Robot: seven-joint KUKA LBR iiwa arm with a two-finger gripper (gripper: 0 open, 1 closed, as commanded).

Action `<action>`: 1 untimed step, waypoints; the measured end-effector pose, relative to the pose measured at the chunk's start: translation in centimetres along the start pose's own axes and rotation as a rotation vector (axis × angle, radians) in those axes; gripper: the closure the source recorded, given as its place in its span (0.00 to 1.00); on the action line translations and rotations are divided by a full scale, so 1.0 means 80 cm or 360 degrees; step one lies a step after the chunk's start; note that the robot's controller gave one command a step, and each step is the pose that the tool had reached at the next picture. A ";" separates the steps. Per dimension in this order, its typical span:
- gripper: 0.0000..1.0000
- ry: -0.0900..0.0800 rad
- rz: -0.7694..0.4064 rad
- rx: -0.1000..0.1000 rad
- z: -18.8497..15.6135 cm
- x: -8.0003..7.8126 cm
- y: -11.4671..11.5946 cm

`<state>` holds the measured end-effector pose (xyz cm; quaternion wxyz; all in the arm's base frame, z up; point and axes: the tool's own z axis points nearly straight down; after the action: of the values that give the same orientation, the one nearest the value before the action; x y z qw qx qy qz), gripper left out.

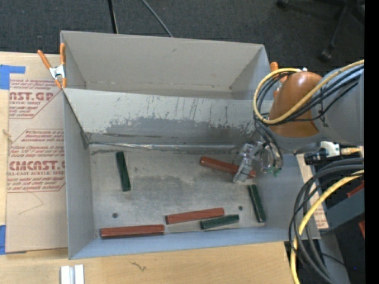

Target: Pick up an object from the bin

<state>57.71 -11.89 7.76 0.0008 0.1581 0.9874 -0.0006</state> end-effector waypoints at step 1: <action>1.00 0.0000 -0.0002 0.0000 -0.004 0.000 0.001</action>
Offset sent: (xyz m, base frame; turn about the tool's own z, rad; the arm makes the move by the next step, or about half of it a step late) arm 0.0000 0.0000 0.0038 0.0000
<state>57.74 -11.86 8.08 0.0008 0.1576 0.9875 -0.0006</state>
